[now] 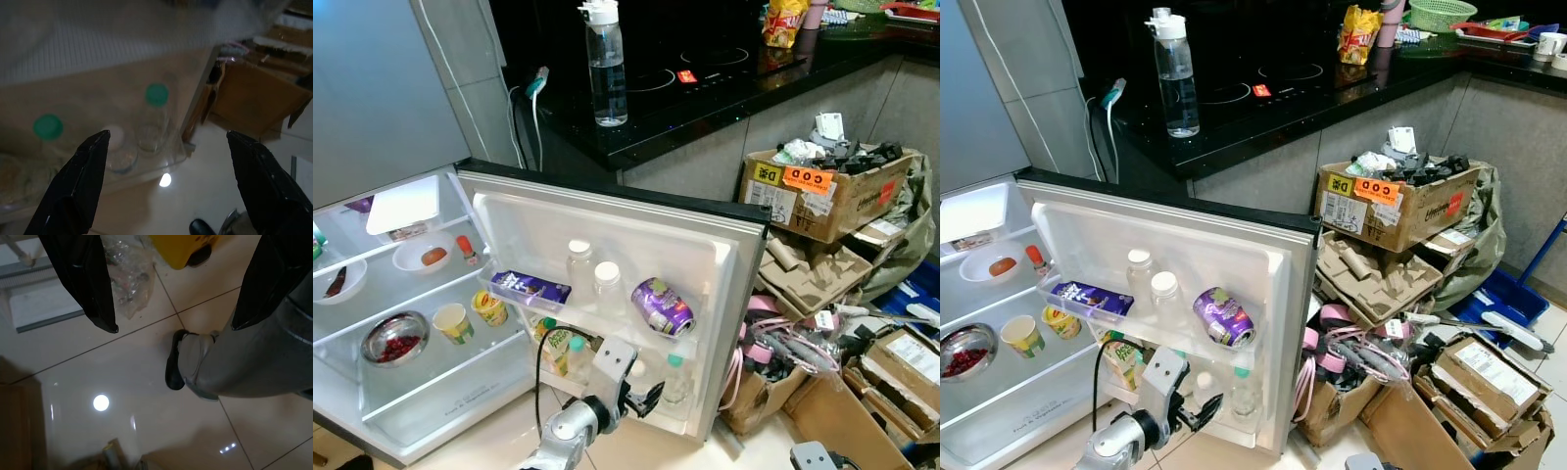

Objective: Restocking fridge

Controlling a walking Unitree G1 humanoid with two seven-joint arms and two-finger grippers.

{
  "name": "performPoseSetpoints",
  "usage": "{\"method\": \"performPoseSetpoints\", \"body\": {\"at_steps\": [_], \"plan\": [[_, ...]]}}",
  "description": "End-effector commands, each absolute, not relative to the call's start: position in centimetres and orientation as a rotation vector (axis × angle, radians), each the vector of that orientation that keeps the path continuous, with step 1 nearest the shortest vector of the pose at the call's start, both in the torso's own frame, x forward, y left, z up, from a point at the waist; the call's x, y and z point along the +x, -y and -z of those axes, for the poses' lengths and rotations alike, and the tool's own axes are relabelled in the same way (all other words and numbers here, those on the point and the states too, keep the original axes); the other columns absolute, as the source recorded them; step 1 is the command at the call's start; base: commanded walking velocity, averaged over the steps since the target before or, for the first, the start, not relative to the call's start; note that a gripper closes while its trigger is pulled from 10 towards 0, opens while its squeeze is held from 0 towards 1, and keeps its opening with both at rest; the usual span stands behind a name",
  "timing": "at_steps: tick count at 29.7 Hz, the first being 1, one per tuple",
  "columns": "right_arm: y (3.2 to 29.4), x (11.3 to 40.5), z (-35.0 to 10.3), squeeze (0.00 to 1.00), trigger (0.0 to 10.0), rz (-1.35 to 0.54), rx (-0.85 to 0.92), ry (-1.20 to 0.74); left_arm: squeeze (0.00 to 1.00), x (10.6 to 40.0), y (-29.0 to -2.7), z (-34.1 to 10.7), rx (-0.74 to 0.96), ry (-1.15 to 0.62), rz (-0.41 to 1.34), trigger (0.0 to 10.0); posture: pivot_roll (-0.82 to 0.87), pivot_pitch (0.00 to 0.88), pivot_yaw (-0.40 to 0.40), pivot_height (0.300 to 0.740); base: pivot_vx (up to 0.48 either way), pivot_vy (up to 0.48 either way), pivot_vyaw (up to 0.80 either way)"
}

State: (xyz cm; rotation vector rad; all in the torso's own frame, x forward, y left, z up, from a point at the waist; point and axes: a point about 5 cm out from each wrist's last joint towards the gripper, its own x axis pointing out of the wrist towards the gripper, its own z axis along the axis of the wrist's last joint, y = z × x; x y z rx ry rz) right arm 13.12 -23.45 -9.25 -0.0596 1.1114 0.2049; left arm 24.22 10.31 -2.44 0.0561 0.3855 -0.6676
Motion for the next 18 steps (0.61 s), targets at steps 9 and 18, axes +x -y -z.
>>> {"method": "performPoseSetpoints", "body": {"at_steps": [9, 18], "plan": [[23.0, 13.5, 9.2, 0.0, 10.0, -0.216, -0.033, -1.084, 0.0, 21.8, -12.9, 4.7, 0.105, -0.525, 0.595, 10.0, -0.2, 0.0, 0.039, 0.74, 0.0, 0.0, 0.0], [23.9, 15.6, 8.0, 0.0, 10.0, -0.227, -0.013, -0.992, 0.0, 20.0, -15.2, 6.2, 0.081, -0.631, 0.461, 10.0, -0.2, 0.0, 0.041, 0.74, 0.0, 0.0, 0.0]]}}
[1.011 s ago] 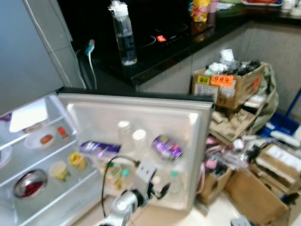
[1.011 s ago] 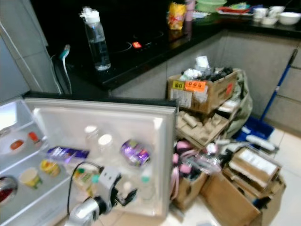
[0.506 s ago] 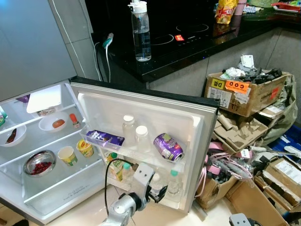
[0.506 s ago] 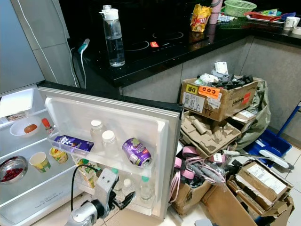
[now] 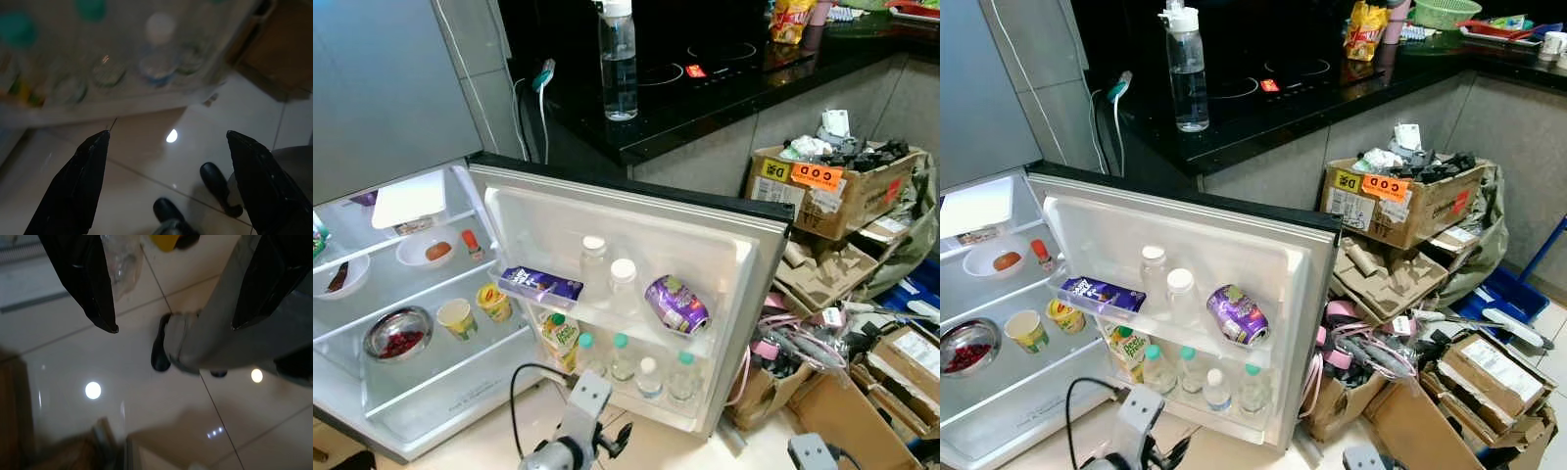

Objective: Restocking fridge

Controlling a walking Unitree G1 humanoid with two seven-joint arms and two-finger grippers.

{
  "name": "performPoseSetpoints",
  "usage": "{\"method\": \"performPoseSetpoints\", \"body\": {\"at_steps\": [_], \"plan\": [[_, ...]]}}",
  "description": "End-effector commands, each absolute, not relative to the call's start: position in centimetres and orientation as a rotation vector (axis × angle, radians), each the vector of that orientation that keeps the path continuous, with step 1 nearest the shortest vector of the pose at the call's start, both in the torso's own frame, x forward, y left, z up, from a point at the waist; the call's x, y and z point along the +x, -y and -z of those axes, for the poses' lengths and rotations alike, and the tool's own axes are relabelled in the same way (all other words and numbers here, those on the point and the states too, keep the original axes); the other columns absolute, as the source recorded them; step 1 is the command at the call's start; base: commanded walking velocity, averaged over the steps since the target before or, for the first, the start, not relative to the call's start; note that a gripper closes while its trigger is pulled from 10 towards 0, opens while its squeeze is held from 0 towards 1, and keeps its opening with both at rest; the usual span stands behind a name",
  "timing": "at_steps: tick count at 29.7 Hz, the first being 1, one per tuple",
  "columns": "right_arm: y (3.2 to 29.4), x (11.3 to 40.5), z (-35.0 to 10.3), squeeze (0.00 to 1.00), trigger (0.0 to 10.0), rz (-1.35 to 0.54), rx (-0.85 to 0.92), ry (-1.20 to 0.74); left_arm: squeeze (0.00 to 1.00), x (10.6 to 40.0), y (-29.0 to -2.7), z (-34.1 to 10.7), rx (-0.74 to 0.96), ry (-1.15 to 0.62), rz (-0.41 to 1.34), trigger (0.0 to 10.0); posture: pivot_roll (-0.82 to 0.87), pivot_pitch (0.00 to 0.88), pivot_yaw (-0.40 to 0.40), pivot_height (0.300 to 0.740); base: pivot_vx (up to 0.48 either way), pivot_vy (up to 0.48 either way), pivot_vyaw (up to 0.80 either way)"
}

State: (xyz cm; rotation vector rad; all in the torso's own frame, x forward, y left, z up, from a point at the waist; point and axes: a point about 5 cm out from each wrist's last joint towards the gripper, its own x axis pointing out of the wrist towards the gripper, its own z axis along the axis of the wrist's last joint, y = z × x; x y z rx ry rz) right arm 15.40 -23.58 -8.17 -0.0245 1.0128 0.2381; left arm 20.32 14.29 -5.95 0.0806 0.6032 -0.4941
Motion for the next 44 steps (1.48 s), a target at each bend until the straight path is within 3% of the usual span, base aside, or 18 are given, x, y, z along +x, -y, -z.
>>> {"method": "performPoseSetpoints", "body": {"at_steps": [1, 17, 39, 44], "plan": [[24.1, 15.9, 7.7, 0.0, 10.0, -0.227, -0.02, -0.985, 0.0, 19.7, -15.6, 6.4, 0.077, -0.651, 0.438, 10.0, -0.2, 0.0, 0.039, 0.74, 0.0, 0.0, 0.0], [23.1, 16.5, 7.8, 0.0, 10.0, -0.277, -0.029, -0.979, 0.0, 17.4, -16.7, 7.9, 0.061, -0.778, 0.357, 10.0, -0.2, 0.0, 0.037, 0.74, -0.015, 0.0, 0.0], [22.6, 15.2, 8.5, 0.0, 10.0, -0.282, -0.027, -1.029, 0.0, 17.3, -16.9, 8.1, 0.065, -0.805, 0.342, 10.0, -0.2, 0.0, 0.036, 0.74, -0.328, 0.0, 0.0], [22.6, 15.3, 8.5, 0.0, 10.0, -0.281, -0.026, -1.027, 0.0, 17.4, -17.0, 8.0, 0.042, -0.804, 0.355, 10.0, -0.2, 0.0, 0.036, 0.74, 0.0, 0.0, 0.0]]}}
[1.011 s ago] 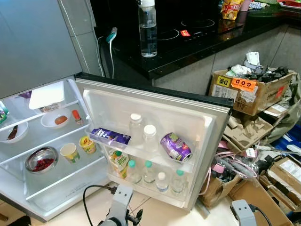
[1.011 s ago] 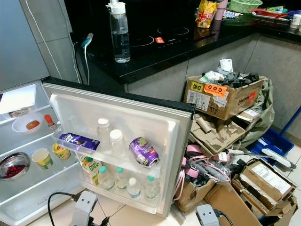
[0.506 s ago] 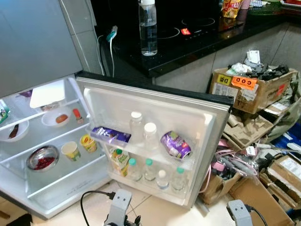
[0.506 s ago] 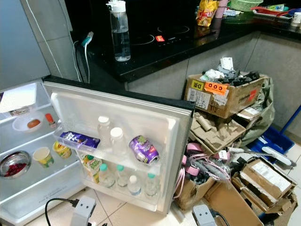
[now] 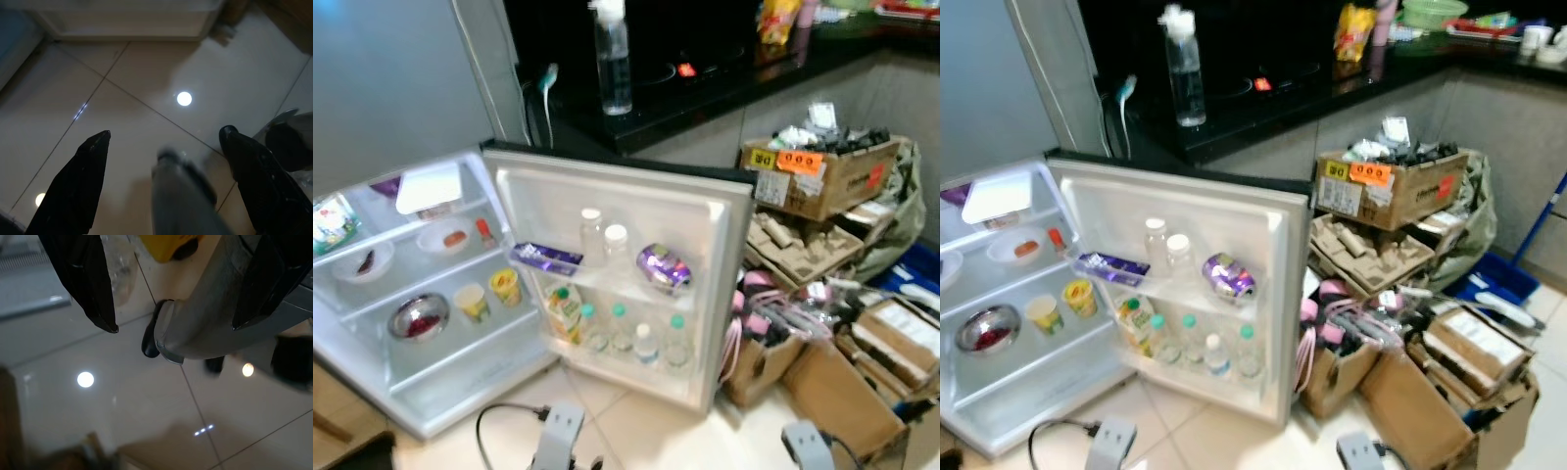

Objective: Restocking fridge

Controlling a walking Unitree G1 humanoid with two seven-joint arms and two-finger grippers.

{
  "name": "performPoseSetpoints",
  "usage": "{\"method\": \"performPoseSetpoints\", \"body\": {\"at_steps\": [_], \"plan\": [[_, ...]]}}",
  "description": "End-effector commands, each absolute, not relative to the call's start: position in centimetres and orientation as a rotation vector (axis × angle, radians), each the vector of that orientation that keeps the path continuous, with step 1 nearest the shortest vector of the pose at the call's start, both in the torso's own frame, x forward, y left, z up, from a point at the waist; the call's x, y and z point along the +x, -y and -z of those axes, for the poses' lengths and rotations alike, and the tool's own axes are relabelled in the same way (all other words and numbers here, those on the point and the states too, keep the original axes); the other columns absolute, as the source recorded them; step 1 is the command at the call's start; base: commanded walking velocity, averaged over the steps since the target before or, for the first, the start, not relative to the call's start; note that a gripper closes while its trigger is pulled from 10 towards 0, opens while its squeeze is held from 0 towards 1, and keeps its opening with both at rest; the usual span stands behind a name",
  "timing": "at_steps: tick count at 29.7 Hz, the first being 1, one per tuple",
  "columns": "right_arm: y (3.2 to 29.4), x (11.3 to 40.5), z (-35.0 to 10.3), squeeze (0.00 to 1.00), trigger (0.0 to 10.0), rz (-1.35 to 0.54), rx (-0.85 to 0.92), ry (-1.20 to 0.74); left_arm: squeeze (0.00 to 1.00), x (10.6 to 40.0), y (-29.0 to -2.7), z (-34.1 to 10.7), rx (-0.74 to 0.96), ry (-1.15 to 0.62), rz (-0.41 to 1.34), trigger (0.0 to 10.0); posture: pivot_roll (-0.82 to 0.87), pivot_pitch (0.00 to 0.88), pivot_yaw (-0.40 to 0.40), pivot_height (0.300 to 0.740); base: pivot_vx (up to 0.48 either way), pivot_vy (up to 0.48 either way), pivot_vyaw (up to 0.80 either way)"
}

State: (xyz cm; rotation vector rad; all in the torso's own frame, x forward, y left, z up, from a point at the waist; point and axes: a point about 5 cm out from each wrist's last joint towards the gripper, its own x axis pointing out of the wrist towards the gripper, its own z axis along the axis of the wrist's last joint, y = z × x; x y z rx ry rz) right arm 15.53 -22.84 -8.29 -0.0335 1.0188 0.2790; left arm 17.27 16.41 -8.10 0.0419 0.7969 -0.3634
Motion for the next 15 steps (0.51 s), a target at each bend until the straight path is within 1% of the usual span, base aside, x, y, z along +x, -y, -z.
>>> {"method": "performPoseSetpoints", "body": {"at_steps": [1, 2, 9, 15], "plan": [[22.56, 15.31, 8.46, 0.0, 10.0, -0.281, -0.025, -1.026, 0.0, 17.44, -17.01, 8.04, 0.049, -0.812, 0.358, 10.0, -0.2, 0.0, 0.036, 0.74, 0.0, 0.0, 0.0], [22.57, 15.31, 8.45, 0.0, 10.0, -0.28, -0.025, -1.026, 0.0, 17.48, -17.02, 8.04, 0.051, -0.815, 0.36, 10.0, -0.2, 0.0, 0.036, 0.74, 0.0, 0.0, 0.0], [22.64, 15.37, 8.41, 0.0, 10.0, -0.275, -0.025, -1.018, 0.0, 17.71, -17.02, 7.97, 0.054, -0.815, 0.351, 10.0, -0.2, 0.0, 0.035, 0.74, 0.0, -0.48, 0.0], [22.65, 15.53, 8.33, 0.0, 10.0, -0.277, -0.029, -1.009, 0.0, 17.85, -16.91, 7.9, 0.052, -0.805, 0.348, 10.0, -0.2, 0.0, 0.039, 0.74, 0.0, 0.0, 0.0]]}}
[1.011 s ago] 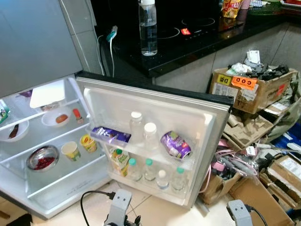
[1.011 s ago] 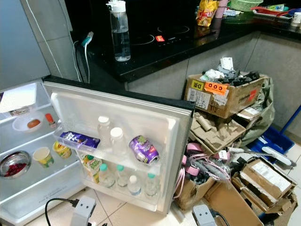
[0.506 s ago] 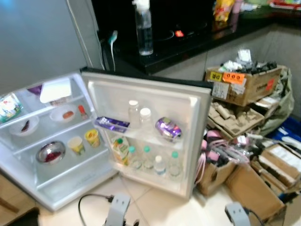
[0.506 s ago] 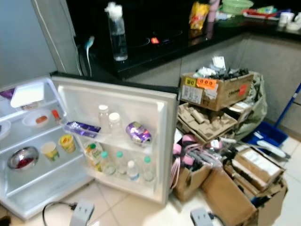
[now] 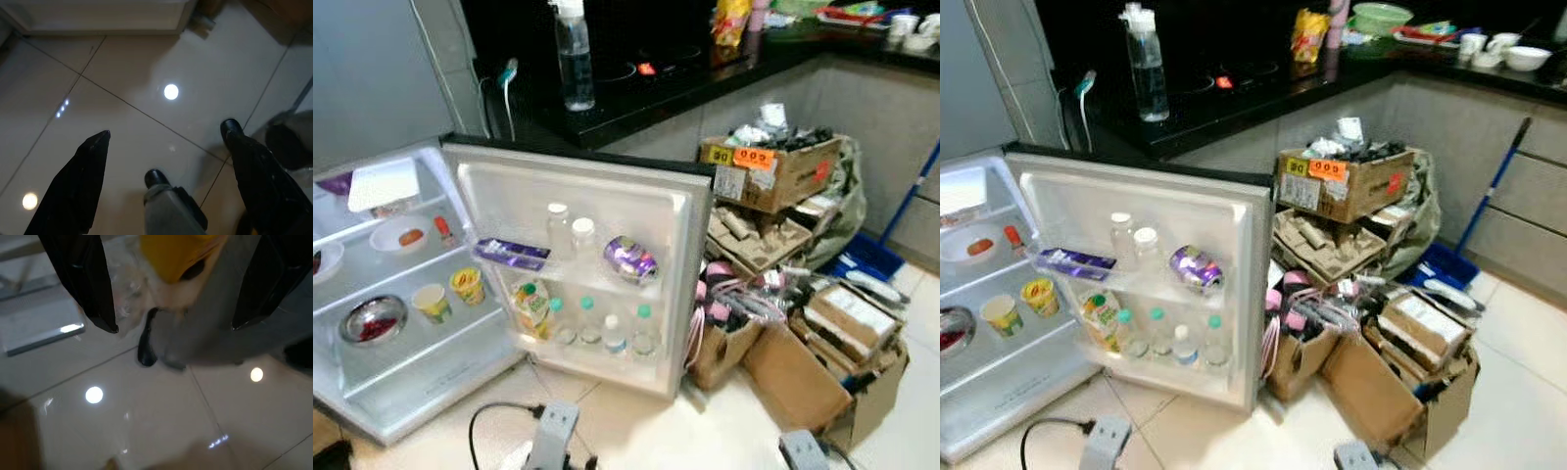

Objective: Restocking fridge

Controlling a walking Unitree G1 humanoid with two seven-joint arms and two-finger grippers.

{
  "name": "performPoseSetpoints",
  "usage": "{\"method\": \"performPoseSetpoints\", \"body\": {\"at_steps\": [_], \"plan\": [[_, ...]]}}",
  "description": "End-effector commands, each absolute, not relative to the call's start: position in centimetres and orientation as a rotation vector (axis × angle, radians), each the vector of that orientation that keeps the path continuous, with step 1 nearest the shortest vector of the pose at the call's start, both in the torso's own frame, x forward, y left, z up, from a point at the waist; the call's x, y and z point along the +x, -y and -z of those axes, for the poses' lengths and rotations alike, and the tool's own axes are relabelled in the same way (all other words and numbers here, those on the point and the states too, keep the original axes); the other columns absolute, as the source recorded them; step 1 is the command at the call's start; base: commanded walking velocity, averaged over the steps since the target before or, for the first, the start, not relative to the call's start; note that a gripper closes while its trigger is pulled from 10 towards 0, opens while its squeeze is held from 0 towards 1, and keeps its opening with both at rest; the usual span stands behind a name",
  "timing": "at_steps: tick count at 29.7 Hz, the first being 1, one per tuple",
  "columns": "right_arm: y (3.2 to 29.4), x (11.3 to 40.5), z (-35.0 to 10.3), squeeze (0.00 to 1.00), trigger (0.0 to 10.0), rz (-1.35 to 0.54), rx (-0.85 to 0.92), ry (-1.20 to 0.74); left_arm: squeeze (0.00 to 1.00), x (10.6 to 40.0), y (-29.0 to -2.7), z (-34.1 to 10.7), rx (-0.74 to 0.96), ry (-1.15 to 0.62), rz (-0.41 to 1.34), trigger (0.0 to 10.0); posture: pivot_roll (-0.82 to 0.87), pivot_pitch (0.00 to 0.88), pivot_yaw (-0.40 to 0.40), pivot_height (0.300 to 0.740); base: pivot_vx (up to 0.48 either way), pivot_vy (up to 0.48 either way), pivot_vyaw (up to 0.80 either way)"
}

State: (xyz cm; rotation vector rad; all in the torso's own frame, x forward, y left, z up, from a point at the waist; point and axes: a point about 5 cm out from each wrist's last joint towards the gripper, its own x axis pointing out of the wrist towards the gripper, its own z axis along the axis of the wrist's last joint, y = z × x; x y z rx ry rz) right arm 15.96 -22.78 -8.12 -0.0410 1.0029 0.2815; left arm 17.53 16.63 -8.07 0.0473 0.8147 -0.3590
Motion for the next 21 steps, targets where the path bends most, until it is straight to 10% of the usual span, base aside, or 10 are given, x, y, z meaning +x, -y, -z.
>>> {"method": "performPoseSetpoints", "body": {"at_steps": [1, 10, 21], "plan": [[22.6, 15.8, 8.2, 0.0, 10.0, -0.283, -0.036, -0.997, 0.0, 17.9, -16.9, 7.9, 0.052, -0.803, 0.347, 10.0, -0.2, 0.0, 0.039, 0.74, 0.0, 0.0, 0.0], [21.2, 21.4, 4.9, 0.0, 10.0, -0.436, 0.025, -0.744, 0.0, 19.6, -17.1, 6.8, 0.044, -0.713, 0.314, 10.0, -0.21, 0.0, 0.042, 0.74, 0.0, 0.0, 0.0], [17.6, 27.1, -5.9, 0.0, 10.0, -1.138, 0.246, -0.247, 0.0, 25.6, -18.3, 2.0, 0.002, -0.398, 0.208, 10.0, -0.19, 0.0, 0.023, 0.74, 0.0, 0.0, 0.0]]}}
